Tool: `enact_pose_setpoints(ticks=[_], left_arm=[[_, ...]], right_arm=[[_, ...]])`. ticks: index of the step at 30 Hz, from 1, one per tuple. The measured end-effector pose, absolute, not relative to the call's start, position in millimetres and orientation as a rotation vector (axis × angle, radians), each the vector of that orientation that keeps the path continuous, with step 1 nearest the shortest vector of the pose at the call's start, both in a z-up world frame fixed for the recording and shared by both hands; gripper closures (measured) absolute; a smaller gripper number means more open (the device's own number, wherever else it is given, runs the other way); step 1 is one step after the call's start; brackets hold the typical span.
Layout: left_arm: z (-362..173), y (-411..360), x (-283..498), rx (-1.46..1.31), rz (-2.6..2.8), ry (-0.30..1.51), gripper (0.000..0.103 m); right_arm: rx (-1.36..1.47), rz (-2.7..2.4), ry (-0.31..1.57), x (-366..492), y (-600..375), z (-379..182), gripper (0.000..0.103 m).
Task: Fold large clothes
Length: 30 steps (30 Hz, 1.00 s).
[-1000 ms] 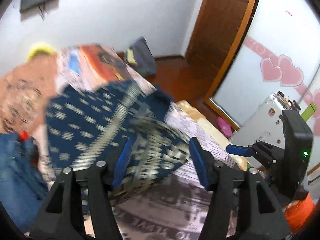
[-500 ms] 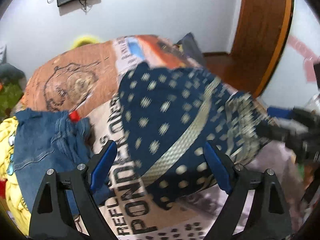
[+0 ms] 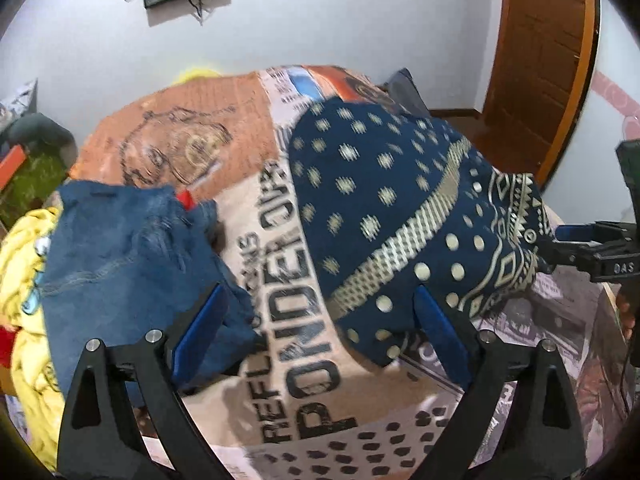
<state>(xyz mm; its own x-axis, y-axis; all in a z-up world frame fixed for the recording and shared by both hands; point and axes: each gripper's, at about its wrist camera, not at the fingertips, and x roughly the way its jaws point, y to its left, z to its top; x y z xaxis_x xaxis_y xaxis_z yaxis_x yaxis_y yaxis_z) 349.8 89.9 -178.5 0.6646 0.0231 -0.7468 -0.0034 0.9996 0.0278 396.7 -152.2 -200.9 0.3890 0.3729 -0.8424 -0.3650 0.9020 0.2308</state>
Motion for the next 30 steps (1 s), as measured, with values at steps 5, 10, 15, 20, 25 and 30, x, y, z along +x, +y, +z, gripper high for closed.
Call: enact_pose_setpoints(ticks=[5,10,15,20,25,30], left_arm=[[-157.8,102.0,365.3,-0.065,-0.043,0.832,0.008],[-163.2,111.5,400.4,-0.26,-0.147,0.904,0.008],[-197.4,126.0,439.4,-0.466,-0.175,0.984,0.008],[-229.8,131.8,466.3,-0.625,-0.23,1.036,0.008],[-242.5,130.0,475.1,-0.682,-0.265,1.041,0.005],[-243.5,131.9,482.3,-0.705,-0.27,1.058,0.008]], right_arm=[[0.102,0.536,1.04,402.9,-148.1,-187.1,0.02],[0.206,0.605,1.128,437.3,-127.8,-206.7,0.02],[0.31,0.653,1.227,464.5,-119.2,-237.1,0.02],[0.464,0.68,1.26,491.3,-125.8,-254.0,0.02],[0.492,0.704,1.271,507.6,-118.8,-258.7,0.02],[0.488,0.726,1.276,513.4,-104.7,-255.6,0.021]])
